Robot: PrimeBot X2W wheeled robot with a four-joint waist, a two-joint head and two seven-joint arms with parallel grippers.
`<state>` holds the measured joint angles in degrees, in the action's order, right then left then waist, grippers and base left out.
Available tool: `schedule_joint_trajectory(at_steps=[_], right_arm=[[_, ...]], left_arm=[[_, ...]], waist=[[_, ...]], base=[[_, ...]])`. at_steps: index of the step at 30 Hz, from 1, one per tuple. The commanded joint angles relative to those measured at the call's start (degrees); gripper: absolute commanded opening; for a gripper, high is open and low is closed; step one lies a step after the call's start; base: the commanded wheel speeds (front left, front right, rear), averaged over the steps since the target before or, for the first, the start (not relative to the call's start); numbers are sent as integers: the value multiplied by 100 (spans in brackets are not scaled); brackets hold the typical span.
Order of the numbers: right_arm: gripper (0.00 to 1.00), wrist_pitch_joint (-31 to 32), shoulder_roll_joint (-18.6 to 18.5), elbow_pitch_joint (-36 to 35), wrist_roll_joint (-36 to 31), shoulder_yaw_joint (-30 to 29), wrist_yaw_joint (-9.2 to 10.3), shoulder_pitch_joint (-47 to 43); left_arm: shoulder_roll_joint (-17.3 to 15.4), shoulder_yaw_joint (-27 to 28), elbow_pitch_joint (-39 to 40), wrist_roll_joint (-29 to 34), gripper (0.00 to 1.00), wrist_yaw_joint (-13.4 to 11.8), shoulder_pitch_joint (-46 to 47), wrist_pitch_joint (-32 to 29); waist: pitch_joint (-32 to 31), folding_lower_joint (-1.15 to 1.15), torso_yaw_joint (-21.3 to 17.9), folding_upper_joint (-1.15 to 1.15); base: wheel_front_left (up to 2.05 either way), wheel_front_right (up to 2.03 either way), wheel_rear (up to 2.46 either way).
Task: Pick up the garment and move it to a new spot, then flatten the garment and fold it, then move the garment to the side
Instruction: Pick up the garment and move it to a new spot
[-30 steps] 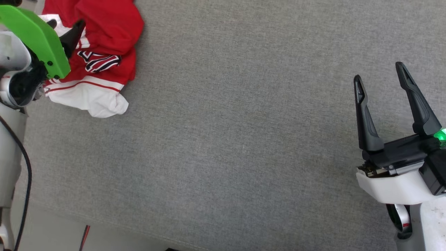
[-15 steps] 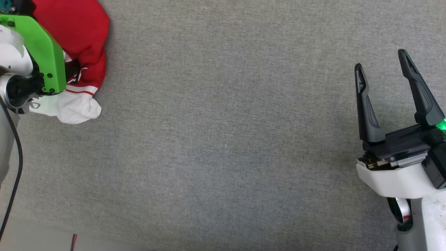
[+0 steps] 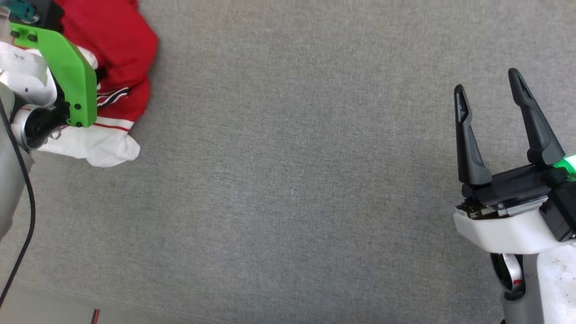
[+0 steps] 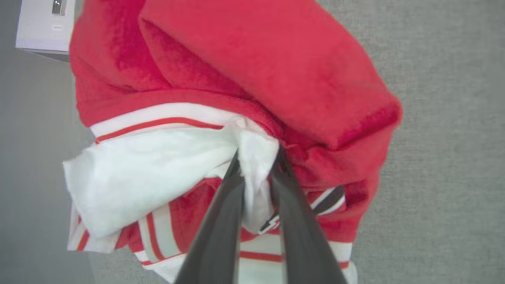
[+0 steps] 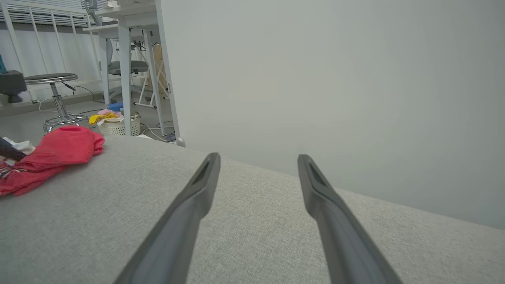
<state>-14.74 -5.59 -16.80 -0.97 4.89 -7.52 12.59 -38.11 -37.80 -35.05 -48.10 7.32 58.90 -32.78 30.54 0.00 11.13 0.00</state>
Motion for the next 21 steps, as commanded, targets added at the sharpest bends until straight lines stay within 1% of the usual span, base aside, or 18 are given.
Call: schedule_joint_trajectory(at_steps=[1,6,11,15,21], right_arm=[[100,-26,32,26,59,-4,3,-95],[100,-26,155,101,134,-41,3,-261],[100,-26,236,116,203,-102,3,-390],[100,-26,264,106,270,-155,3,-452],[100,-26,269,62,572,-204,3,-422]], left_arm=[[-100,-76,146,77,0,16,94,158],[-369,-466,732,230,0,16,369,512],[-487,-870,1395,375,0,16,641,643],[-389,-1169,1881,477,0,16,847,687],[13,-1699,2398,651,0,16,1163,717]], waist=[[-391,0,100,0],[-814,0,117,0],[-1106,0,-47,0],[-1220,0,-272,0],[-1158,0,-746,0]], base=[[0,0,0],[0,0,0],[0,0,0],[0,0,0],[0,0,0]])
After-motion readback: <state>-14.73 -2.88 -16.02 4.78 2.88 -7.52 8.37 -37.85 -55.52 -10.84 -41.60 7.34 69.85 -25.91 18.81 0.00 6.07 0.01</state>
